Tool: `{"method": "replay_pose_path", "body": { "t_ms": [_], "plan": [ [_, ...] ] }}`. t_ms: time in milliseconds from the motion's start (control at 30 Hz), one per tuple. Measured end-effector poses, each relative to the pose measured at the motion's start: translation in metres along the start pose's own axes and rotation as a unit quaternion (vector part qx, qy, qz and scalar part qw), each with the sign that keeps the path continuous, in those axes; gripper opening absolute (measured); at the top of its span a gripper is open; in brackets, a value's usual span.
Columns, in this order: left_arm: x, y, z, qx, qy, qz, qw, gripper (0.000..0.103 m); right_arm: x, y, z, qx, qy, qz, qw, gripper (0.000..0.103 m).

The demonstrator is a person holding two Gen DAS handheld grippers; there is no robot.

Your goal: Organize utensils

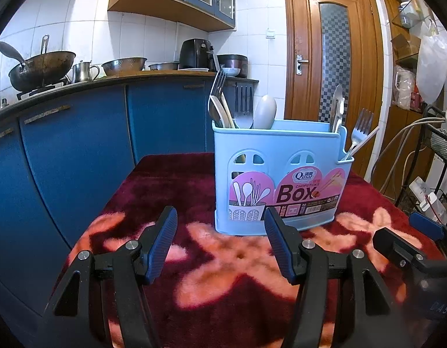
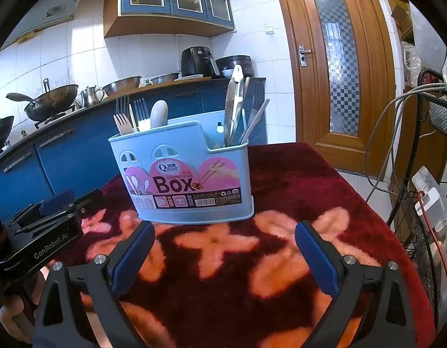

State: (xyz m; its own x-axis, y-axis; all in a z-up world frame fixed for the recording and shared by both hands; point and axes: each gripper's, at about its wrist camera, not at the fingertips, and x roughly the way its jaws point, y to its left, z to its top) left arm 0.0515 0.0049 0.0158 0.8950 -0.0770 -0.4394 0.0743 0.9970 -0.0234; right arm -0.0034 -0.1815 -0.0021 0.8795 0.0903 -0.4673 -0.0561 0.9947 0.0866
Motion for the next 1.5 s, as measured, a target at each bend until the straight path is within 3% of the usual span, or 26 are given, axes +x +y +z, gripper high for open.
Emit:
{"method": "replay_pose_path", "body": {
  "t_ms": [1500],
  "plan": [
    [-0.0055,-0.0022,0.0006,-0.001,-0.009,-0.001,1.0000,0.064,-0.0002,0.0000,-0.0004,-0.001,-0.001,0.000,1.000,0.099]
  ]
}}
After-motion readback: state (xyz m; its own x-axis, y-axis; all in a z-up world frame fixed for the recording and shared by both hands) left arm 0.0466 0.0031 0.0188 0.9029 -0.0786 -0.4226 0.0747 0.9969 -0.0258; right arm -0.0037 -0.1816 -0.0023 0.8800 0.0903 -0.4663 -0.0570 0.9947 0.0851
